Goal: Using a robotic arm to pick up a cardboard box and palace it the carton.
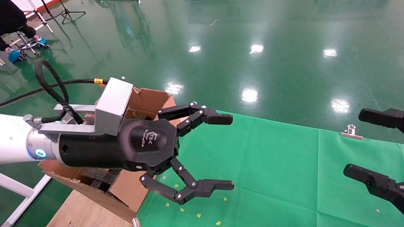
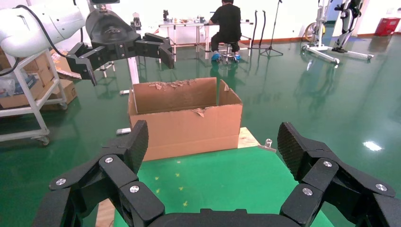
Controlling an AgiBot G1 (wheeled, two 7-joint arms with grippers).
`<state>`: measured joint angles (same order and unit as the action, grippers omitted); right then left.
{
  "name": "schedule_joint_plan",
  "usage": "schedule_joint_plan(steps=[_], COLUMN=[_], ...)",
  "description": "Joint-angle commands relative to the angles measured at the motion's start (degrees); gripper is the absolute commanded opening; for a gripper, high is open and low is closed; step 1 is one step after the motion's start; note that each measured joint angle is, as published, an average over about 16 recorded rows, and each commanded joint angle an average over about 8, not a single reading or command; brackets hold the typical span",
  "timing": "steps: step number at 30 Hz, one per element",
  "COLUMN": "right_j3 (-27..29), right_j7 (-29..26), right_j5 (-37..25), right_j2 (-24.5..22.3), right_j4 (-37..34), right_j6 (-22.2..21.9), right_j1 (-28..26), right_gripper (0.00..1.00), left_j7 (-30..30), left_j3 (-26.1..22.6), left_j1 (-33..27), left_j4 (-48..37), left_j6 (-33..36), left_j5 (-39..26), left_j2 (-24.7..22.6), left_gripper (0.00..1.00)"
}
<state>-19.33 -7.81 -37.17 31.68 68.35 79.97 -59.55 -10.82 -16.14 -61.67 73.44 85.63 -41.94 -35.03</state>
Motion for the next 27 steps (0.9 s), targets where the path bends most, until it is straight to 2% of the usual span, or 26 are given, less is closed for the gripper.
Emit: schedule_joint_plan(steps=[1, 27], right_j3=[0.00, 0.00], right_j7=[0.00, 0.00], right_j5=[0.00, 0.00], right_j2=[0.00, 0.00], right_j4=[0.00, 0.00], right_j6=[0.00, 0.00], right_j1=[0.00, 0.00], right_gripper=[1.00, 1.00], left_j7=[-0.01, -0.03], left_j3=[-0.01, -0.09], left_j1=[-0.01, -0.09], left_j4=[-0.01, -0.09], left_j6=[-0.01, -0.05], left_j5=[-0.01, -0.09], left_j2=[0.00, 0.00], left_gripper=[1.00, 1.00])
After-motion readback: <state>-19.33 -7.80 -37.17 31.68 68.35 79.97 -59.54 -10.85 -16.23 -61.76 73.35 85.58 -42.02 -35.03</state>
